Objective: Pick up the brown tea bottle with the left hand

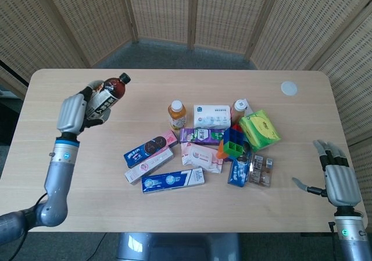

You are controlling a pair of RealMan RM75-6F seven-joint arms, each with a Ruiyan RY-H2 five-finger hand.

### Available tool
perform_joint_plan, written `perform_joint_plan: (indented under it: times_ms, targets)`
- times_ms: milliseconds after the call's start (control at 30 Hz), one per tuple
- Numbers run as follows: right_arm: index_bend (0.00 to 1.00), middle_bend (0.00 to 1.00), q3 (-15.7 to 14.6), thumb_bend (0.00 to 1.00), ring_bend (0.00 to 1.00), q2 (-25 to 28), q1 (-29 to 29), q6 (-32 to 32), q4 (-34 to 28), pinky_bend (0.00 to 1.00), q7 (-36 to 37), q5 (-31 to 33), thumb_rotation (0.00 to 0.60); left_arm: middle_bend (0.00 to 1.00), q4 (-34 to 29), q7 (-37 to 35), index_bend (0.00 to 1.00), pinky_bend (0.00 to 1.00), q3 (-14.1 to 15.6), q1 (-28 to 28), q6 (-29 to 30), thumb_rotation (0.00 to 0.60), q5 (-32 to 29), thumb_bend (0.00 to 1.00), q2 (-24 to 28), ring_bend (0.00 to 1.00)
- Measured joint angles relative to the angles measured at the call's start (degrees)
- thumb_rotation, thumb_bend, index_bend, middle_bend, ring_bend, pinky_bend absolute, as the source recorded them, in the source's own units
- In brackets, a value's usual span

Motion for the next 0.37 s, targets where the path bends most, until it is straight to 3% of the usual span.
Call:
perform_joint_plan:
  times_ms: [167, 367]
  targets:
    - [0.00, 0.00, -0.3, 0.03, 0.00, -0.8, -0.1, 0.1, 0.7, 0.00, 0.6, -0.2, 0.309, 0.61, -7.0, 0.0, 0.54, 0.78, -1.2, 2.7, 3.6, 0.600, 1.1, 0.55, 6.0, 0.77]
    - [0.00, 0.00, -0.5, 0.03, 0.00, -0.7, -0.5, 0.7, 0.6, 0.00, 0.6, -0.6, 0.315, 0.61, -8.1, -0.3, 0.54, 0.78, -0.8, 2.6, 4.1, 0.600, 0.8, 0.55, 6.7, 0.77]
